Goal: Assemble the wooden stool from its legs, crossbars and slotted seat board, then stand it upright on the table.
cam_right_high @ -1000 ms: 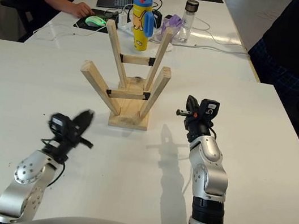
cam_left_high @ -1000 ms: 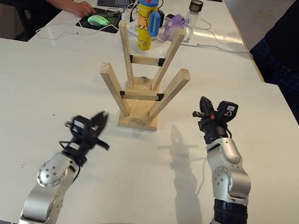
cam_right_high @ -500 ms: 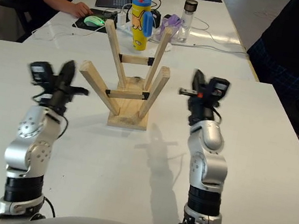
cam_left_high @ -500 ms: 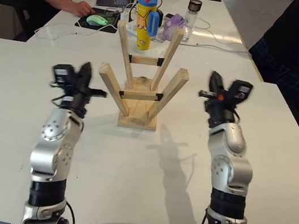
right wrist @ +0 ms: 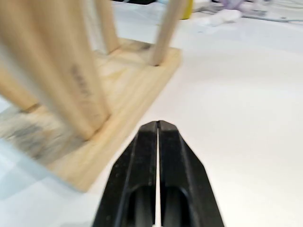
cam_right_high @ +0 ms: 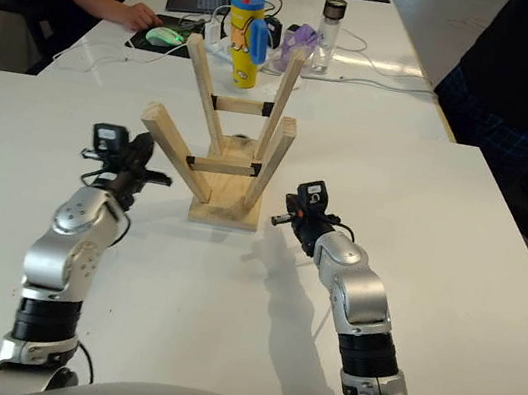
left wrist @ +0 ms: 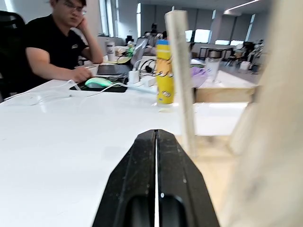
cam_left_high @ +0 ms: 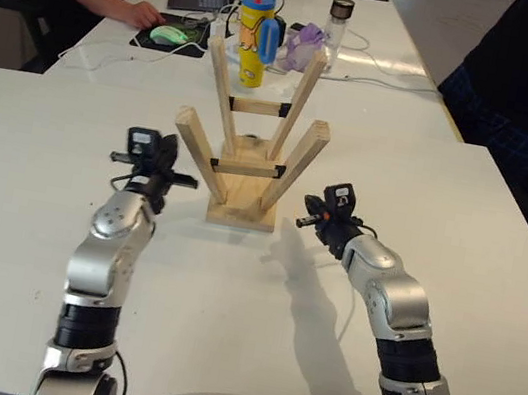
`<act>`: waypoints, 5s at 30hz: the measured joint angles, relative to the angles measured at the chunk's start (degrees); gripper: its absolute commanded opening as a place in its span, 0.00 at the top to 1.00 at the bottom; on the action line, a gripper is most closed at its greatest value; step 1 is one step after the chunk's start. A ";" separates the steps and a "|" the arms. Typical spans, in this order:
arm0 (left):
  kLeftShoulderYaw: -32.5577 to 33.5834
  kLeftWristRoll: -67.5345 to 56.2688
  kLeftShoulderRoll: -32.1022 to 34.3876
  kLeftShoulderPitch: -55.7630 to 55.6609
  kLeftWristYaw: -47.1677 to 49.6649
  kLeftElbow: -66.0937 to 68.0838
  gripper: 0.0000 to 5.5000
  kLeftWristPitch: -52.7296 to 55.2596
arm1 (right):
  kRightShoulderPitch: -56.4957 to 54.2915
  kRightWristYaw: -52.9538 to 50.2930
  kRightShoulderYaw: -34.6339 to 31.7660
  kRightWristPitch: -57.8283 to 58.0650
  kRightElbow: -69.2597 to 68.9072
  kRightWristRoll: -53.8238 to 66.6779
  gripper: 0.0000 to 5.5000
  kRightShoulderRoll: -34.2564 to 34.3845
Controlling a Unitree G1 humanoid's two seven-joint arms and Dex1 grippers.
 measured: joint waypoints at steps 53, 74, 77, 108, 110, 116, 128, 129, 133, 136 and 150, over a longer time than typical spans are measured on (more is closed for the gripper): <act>-17.53 10.08 6.95 18.61 -9.80 -12.50 1.00 14.83 | 34.70 1.12 -8.79 -5.42 -17.26 -2.06 1.00 -7.75; -13.42 -1.33 7.84 11.70 -18.32 -9.33 1.00 21.24 | 28.92 3.60 -3.39 3.80 -21.75 1.26 1.00 -5.83; -8.69 -8.29 6.86 10.51 -18.68 -9.55 1.00 25.08 | 27.09 3.85 -6.32 8.55 -23.30 6.93 1.00 -6.80; 5.94 -32.77 31.50 -3.04 -45.88 -8.54 0.58 20.59 | 11.56 16.32 -12.82 1.42 -9.78 19.28 0.64 -15.80; 5.63 -28.42 34.00 -3.60 -47.32 -4.82 0.58 16.14 | 14.28 22.87 -6.76 1.37 -15.42 18.74 0.60 -18.65; 4.01 -25.32 35.66 -5.54 -51.17 1.27 0.58 10.95 | 17.80 30.94 1.22 -3.34 -17.97 13.18 0.54 -23.66; -2.01 -28.80 36.89 -1.21 -57.51 -1.05 0.58 18.52 | 7.31 37.01 6.45 -12.60 -2.44 8.67 0.20 -16.11; -2.62 -28.84 36.98 -0.68 -57.89 -1.52 0.58 19.04 | 6.84 37.00 6.69 -13.27 -1.63 8.20 0.17 -15.38; -5.29 -28.85 37.08 1.71 -58.78 -3.07 0.58 20.15 | 3.71 36.80 7.11 -15.57 2.79 6.51 0.10 -11.99; -6.96 -28.74 36.79 2.29 -58.91 -3.26 0.58 20.14 | 1.73 36.83 7.34 -17.77 6.20 5.80 0.15 -9.50; -10.31 -27.97 35.52 3.38 -58.24 -3.27 0.58 19.26 | -0.43 39.66 6.64 -21.62 11.64 4.86 0.55 -6.37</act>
